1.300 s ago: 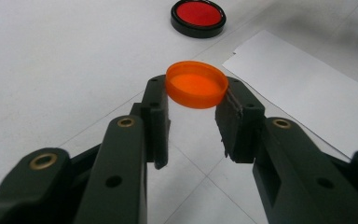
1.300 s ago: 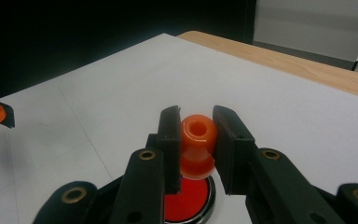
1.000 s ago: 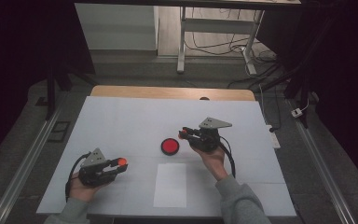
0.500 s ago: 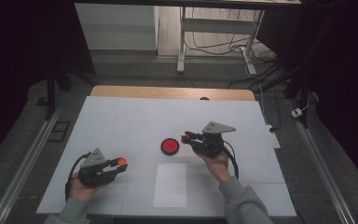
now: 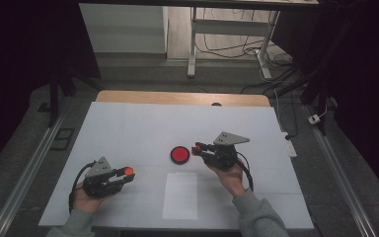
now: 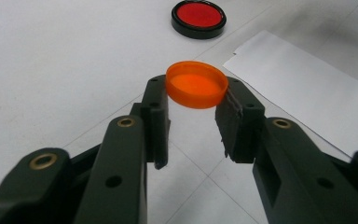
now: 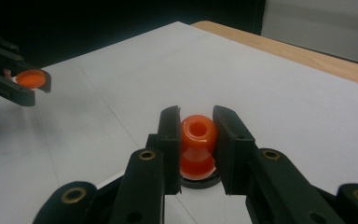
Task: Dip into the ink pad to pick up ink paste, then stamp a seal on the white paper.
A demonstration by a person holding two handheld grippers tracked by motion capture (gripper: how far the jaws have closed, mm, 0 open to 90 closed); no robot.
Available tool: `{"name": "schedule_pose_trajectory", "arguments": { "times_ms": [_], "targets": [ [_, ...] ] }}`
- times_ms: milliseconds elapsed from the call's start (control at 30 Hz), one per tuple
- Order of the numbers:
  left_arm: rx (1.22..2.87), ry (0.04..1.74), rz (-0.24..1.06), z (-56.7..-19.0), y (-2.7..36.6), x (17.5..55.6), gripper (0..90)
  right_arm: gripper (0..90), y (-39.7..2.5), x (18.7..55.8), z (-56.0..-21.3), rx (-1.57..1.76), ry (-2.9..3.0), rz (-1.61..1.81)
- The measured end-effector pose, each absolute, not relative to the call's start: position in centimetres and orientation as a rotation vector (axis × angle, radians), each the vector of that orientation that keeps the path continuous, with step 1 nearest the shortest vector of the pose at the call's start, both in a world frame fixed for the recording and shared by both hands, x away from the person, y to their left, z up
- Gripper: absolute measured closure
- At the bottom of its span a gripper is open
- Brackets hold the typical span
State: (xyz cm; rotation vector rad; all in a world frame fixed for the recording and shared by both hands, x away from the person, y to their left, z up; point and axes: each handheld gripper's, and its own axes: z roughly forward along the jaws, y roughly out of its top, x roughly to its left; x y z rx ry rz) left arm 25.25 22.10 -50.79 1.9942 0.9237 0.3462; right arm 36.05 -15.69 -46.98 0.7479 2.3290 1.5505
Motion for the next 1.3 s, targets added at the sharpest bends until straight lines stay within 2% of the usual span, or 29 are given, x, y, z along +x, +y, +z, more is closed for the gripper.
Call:
{"name": "schedule_pose_trajectory", "arguments": {
  "times_ms": [1300],
  "targets": [
    [2.001,0.918,0.349,-50.7,22.0,25.2,65.6,72.3,-14.8,33.1,-48.3,0.672,2.434,1.532]
  ]
}}
